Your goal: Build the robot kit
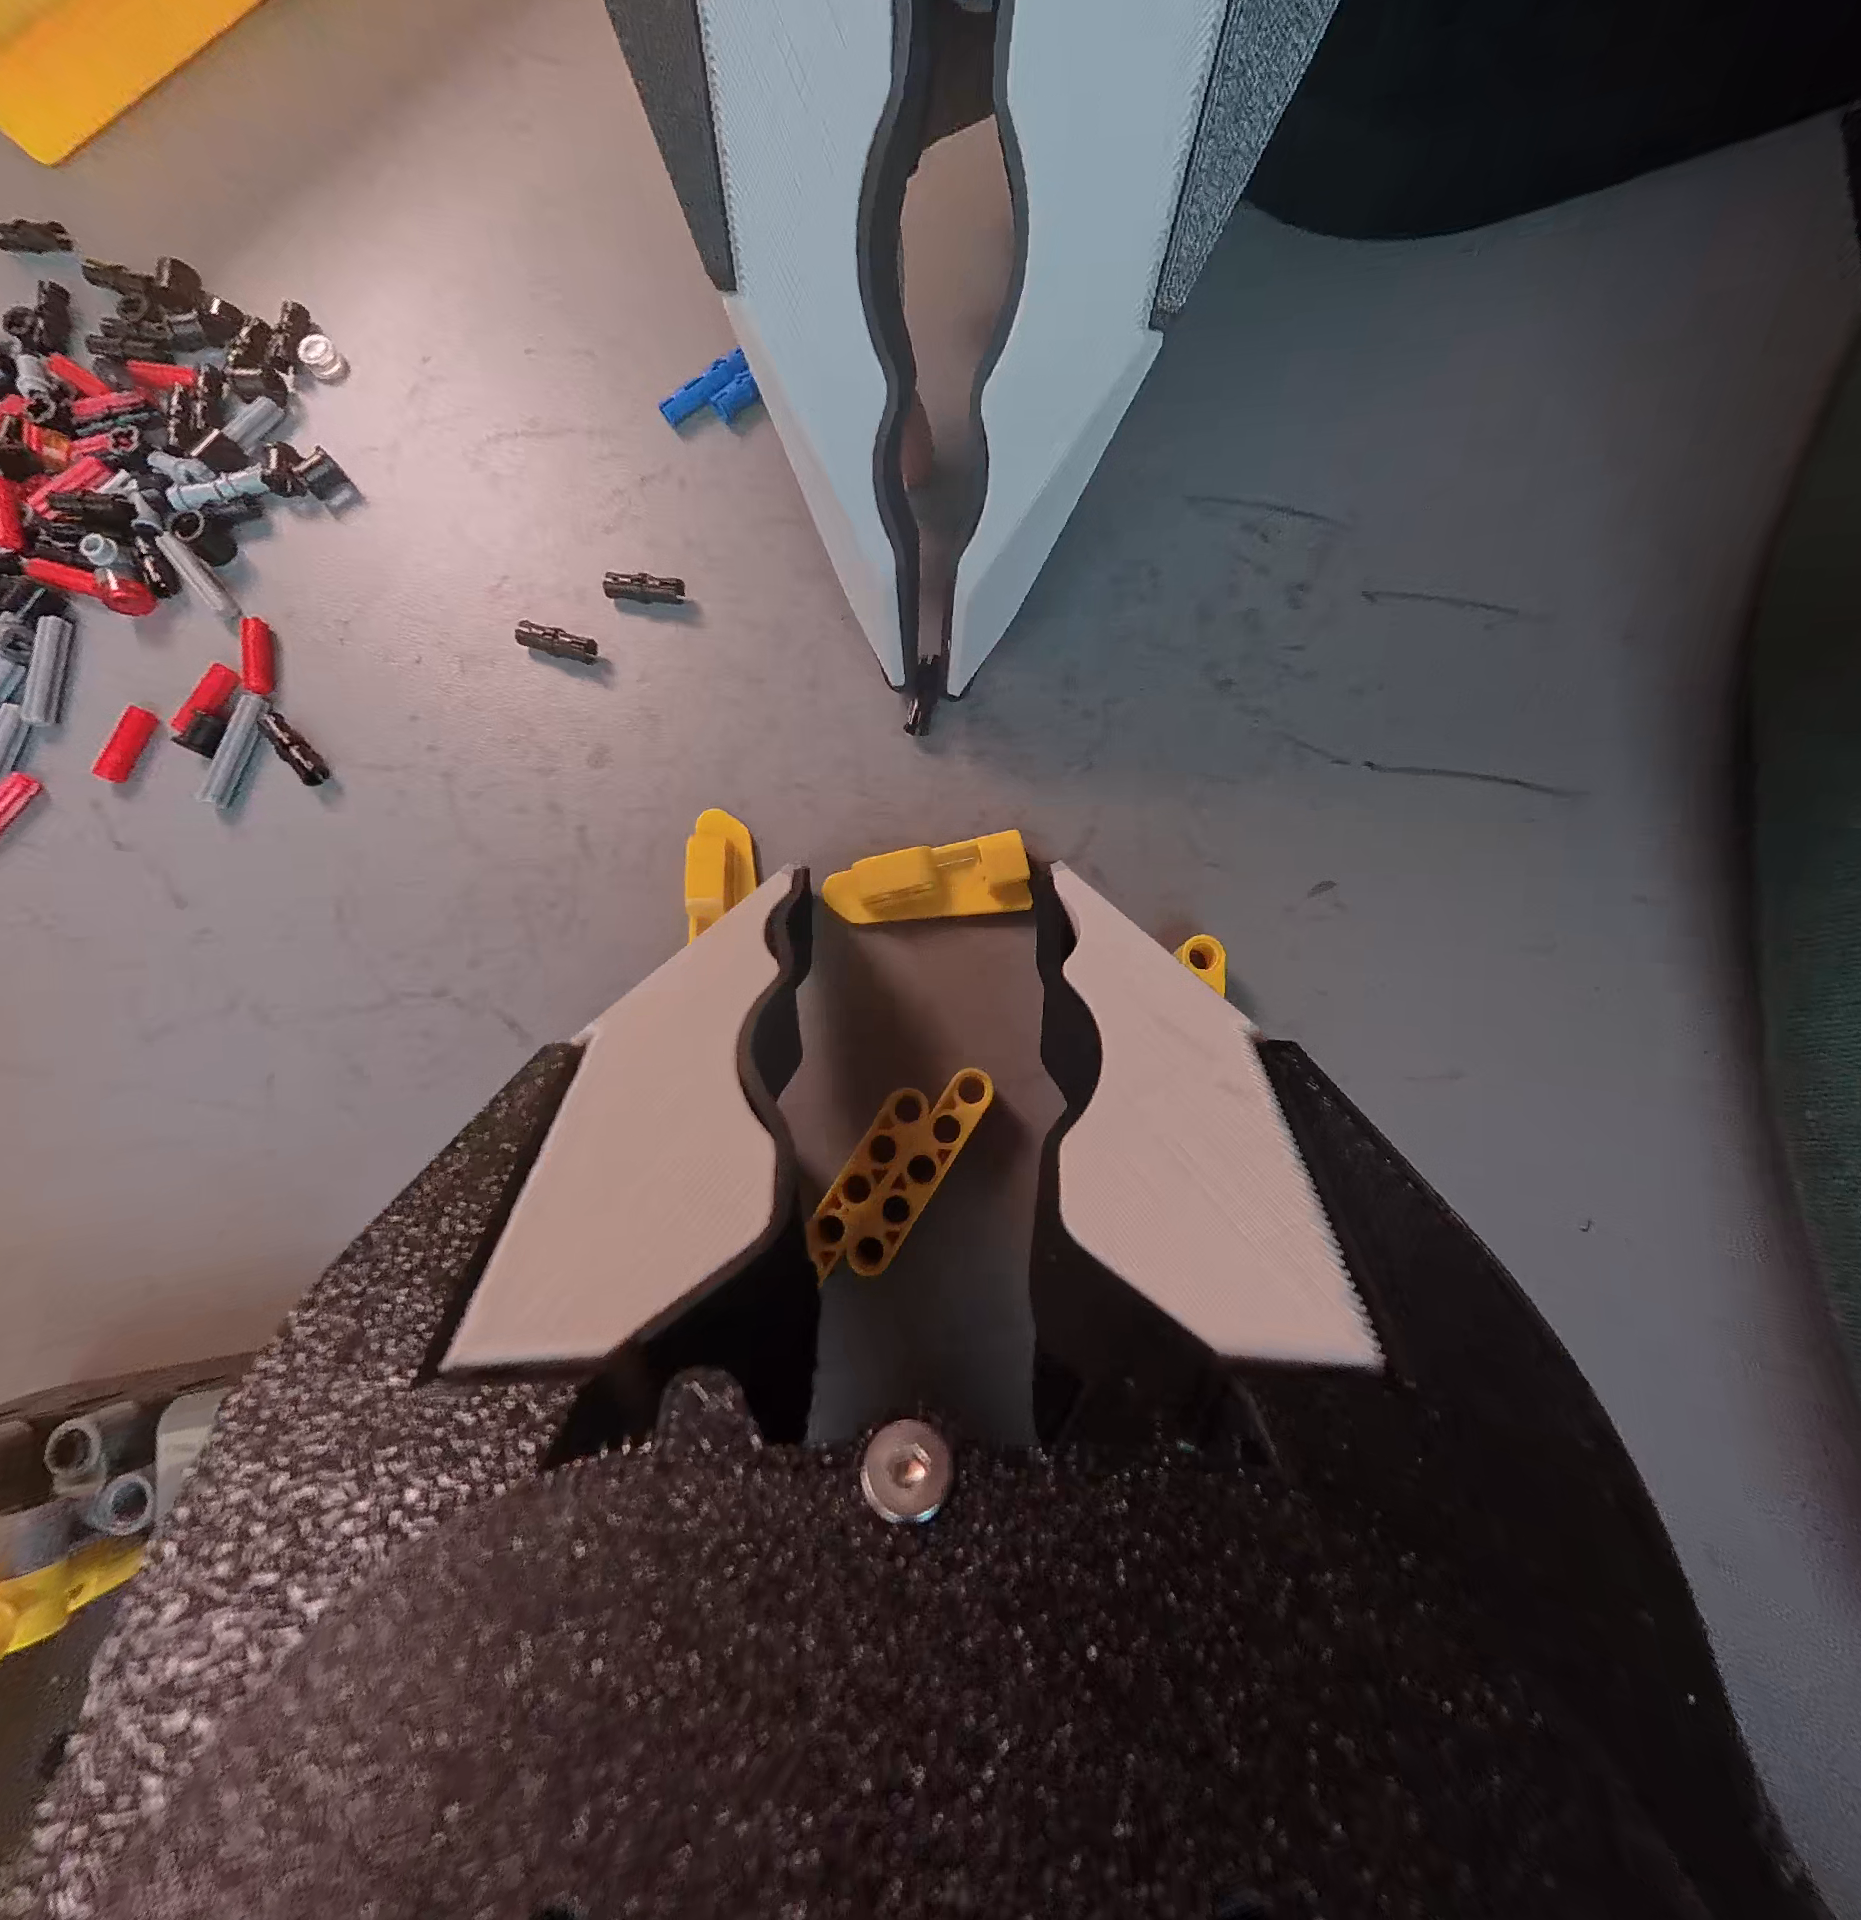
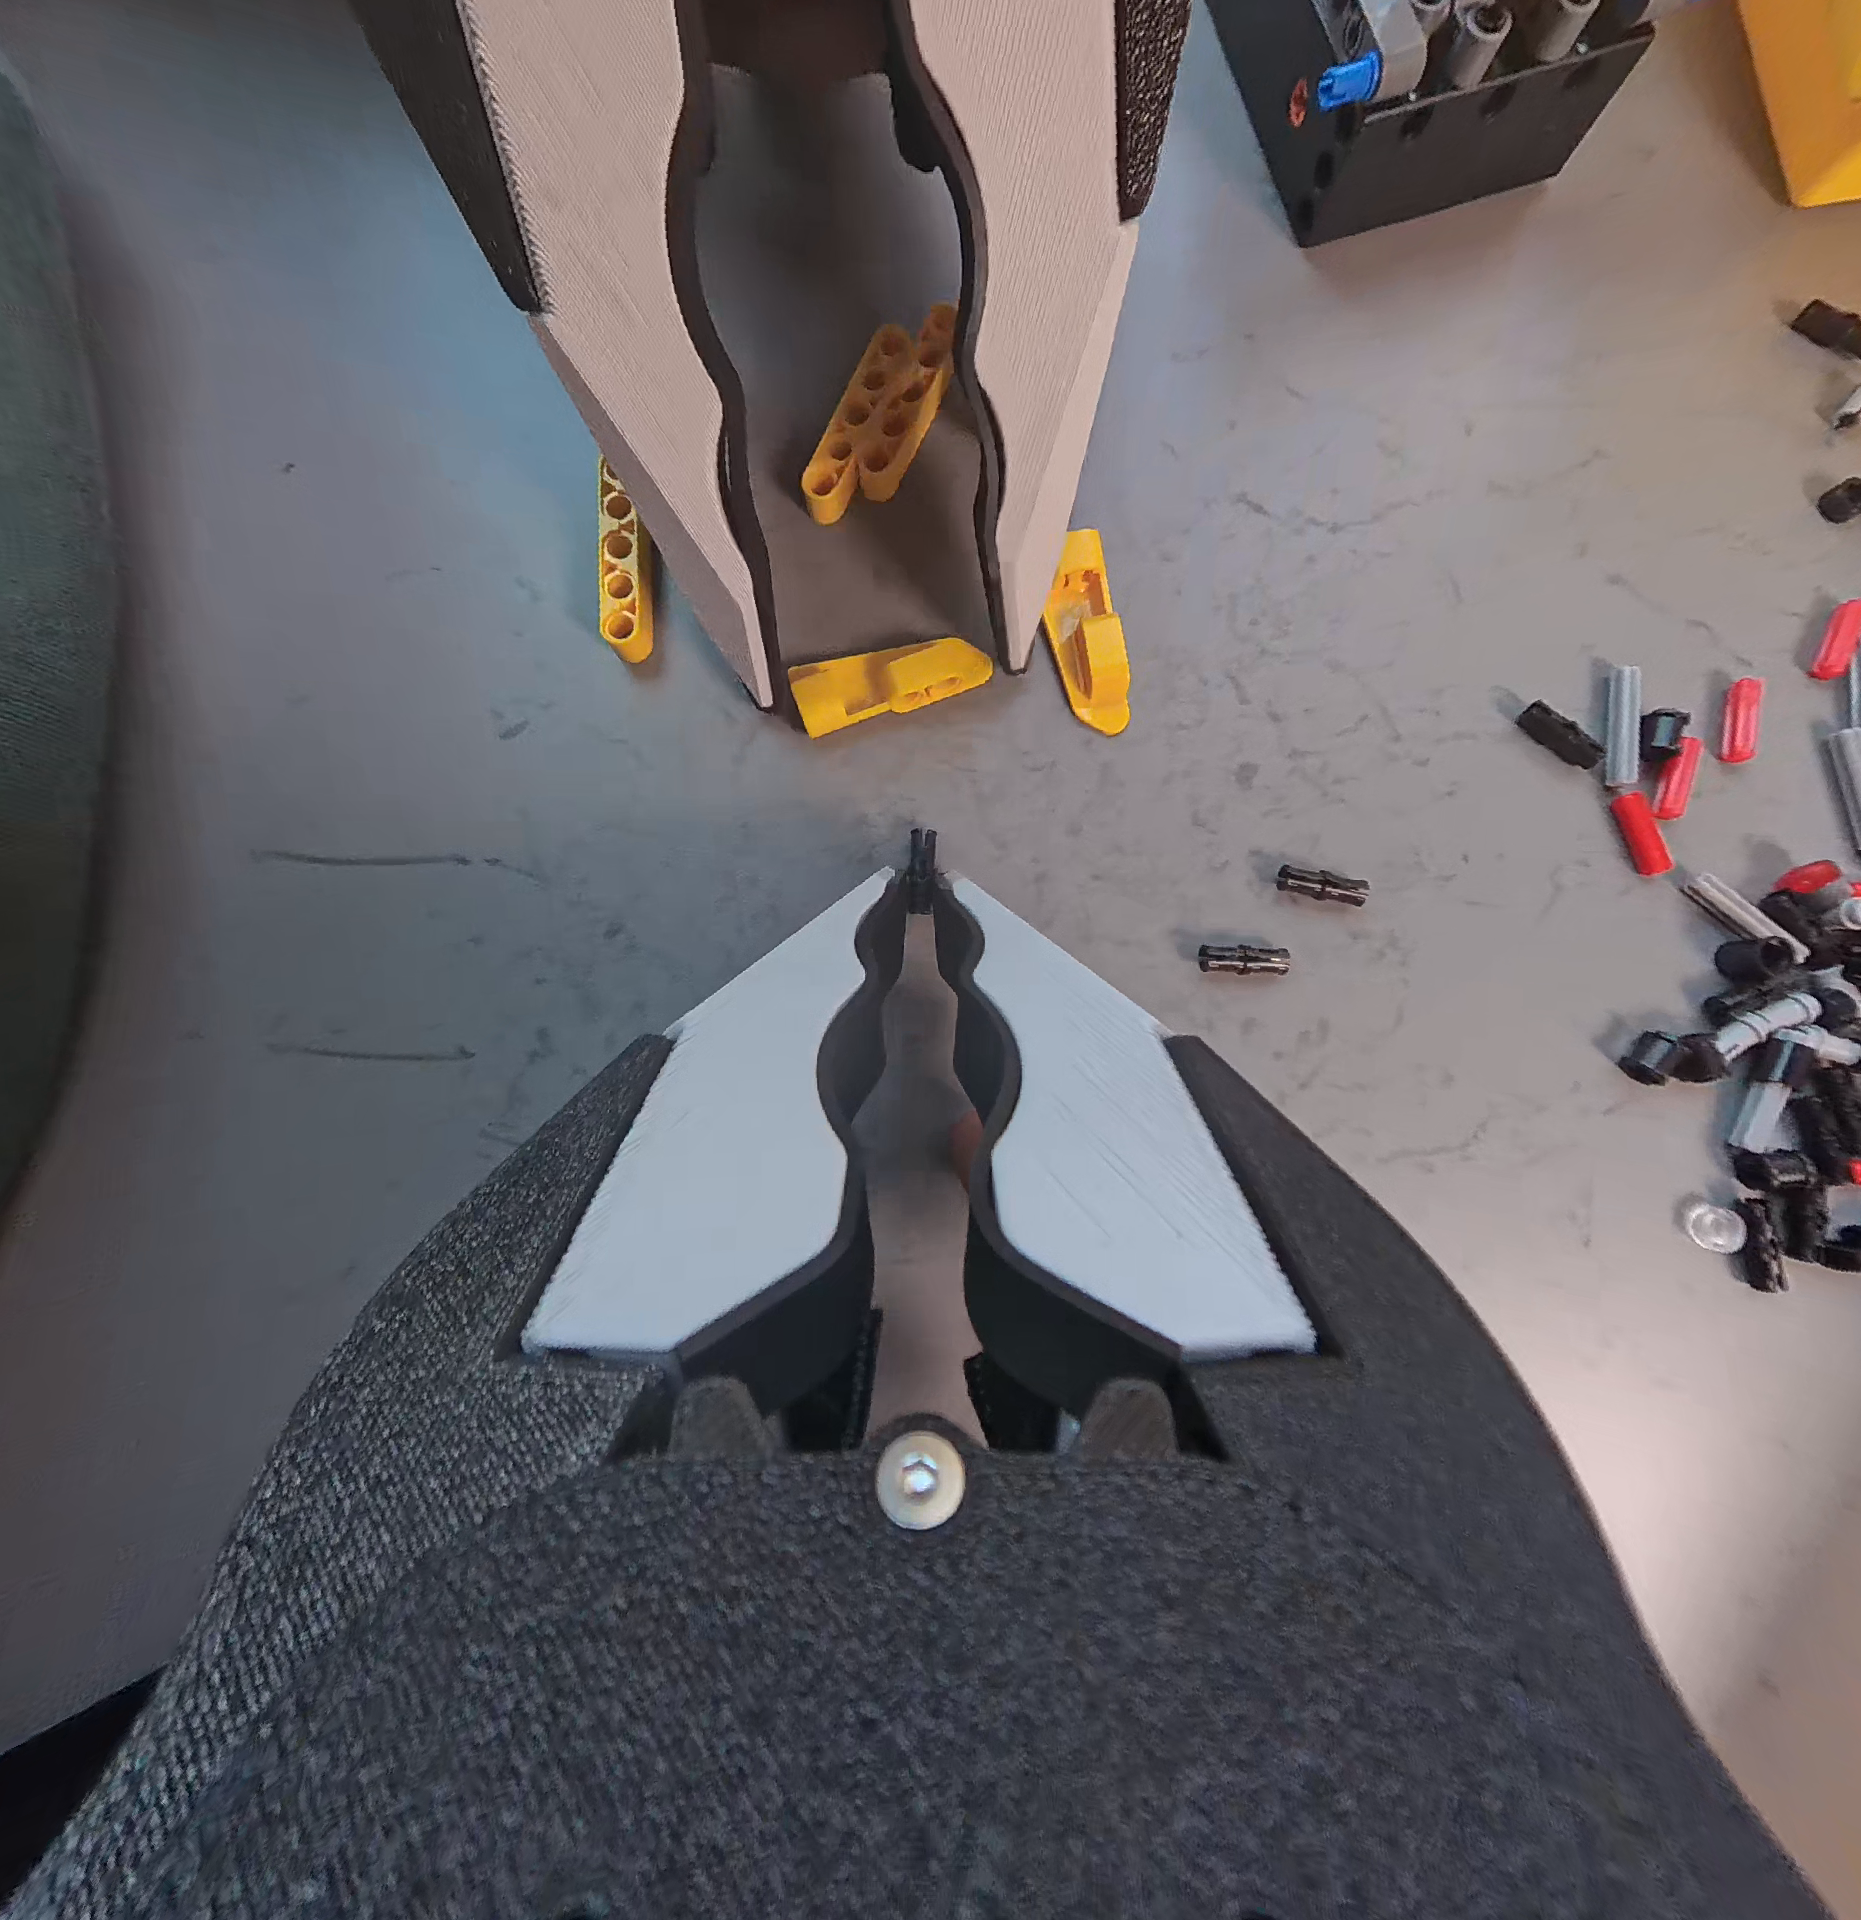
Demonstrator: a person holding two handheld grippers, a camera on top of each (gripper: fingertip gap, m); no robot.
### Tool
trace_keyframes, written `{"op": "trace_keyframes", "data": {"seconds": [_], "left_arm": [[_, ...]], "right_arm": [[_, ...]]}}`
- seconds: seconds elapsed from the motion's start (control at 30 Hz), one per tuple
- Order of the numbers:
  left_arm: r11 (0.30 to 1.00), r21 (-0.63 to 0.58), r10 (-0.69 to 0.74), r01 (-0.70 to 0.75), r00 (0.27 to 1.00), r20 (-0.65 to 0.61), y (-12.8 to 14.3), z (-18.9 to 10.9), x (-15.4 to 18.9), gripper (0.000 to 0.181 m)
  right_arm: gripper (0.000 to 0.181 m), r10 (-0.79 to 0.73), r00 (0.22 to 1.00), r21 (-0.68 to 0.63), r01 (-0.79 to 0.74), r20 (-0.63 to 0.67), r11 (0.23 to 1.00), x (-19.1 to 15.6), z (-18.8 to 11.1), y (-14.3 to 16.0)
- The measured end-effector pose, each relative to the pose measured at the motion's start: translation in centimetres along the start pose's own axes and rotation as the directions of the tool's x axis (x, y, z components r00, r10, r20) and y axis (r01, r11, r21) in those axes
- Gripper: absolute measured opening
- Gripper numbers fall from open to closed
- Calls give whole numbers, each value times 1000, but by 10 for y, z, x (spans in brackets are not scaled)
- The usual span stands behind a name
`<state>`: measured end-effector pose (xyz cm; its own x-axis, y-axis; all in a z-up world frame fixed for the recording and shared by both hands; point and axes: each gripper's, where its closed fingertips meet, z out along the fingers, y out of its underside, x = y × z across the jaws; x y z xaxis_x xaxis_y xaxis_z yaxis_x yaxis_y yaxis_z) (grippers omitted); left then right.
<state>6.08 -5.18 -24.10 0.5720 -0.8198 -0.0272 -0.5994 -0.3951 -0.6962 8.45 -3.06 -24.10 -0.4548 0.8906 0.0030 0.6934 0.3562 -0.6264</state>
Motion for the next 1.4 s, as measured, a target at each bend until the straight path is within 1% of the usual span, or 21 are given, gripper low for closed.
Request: {"op": "trace_keyframes", "data": {"seconds": [0.07,0.23,0.33,0.47,0.53,0.57,0.83,0.97,1.1,1.27,1.33,1.4], "left_arm": [[1000,-5,-7,7,1000,-9,0,1,2,38],[1000,-3,-26,26,1000,-10,-1,1,3,38],[1000,20,-2,3,999,-38,-1,1,5,37],[998,41,47,-44,995,-86,0,0,9,37],[996,45,76,-72,992,-96,0,-1,10,37],[996,49,85,-80,991,-105,0,-1,11,32],[995,51,89,-84,989,-115,0,-1,11,32],[994,103,35,-23,992,-122,-8,-9,10,32],[997,79,-6,15,993,-119,-7,-13,7,32],[999,43,33,-27,988,-148,-1,-5,18,32],[998,52,50,-42,986,-157,-3,-5,22,32],[997,70,42,-32,988,-151,-8,-6,20,38]], "right_arm": [[5,-1,1000,-3,1,-2,1000,0,0,0],[5,0,1000,-7,0,8,1000,0,1,-1],[4,-20,1000,0,20,23,1000,0,2,-3],[4,-50,998,33,49,48,998,-6,12,-16],[4,-75,996,27,74,45,997,-8,16,-20],[4,-84,996,20,83,41,996,-8,16,-21],[4,-81,996,22,80,40,997,-7,15,-20],[4,-77,996,22,76,36,997,-7,14,-18],[4,-68,997,28,67,39,997,-7,13,-17],[4,-68,997,18,68,41,998,-9,11,-15],[4,-67,997,15,66,41,998,-10,10,-13],[4,-61,997,14,61,39,998,-10,9,-12]]}}
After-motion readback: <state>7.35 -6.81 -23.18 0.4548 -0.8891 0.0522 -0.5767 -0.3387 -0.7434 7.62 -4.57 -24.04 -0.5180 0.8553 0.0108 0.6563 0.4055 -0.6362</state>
